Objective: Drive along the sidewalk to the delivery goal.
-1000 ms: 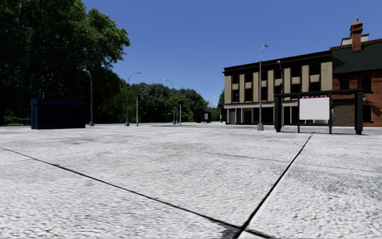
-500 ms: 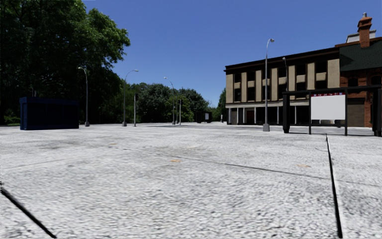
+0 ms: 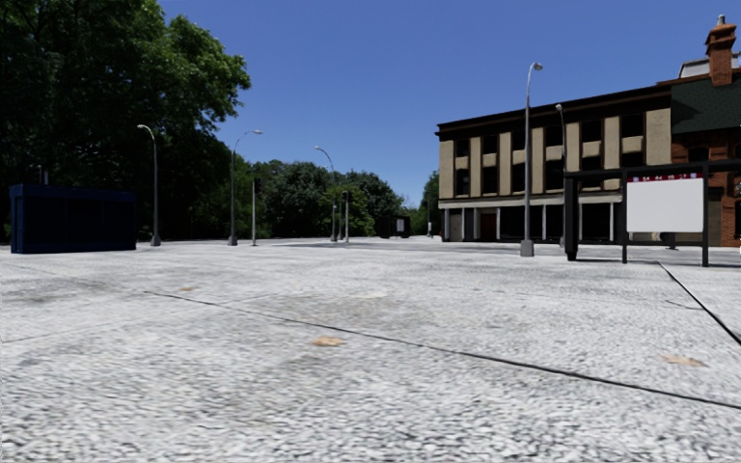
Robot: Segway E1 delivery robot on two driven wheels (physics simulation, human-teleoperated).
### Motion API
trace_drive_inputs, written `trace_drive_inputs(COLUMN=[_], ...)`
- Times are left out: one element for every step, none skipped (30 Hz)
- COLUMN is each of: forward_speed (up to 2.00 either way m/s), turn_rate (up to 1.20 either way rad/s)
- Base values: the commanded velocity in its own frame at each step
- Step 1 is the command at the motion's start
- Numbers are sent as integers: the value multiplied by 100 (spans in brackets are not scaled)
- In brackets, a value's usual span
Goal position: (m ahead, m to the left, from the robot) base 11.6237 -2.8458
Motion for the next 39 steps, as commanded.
trace_drive_inputs(forward_speed=[200, 200, 200, 200, 200, 200, 200, 200, 200, 200, 200, 200, 200, 200, 200, 200, 200, 200, 200, 200, 200, 200, 200, 200, 200, 200, 200, 200, 200, 200, 200, 200, 200, 200, 200, 200, 200, 200, 200], turn_rate=[-36, -39, -40, -40, -40, -40, -40, -40, -40, -40, -40, -40, -40, -40, -40, -40, -40, -40, -40, -40, -40, -40, -38, -28, -5, -5, 0, 0, 0, 0, 0, 0, 0, 0, 0, 0, 0, 0, 0])
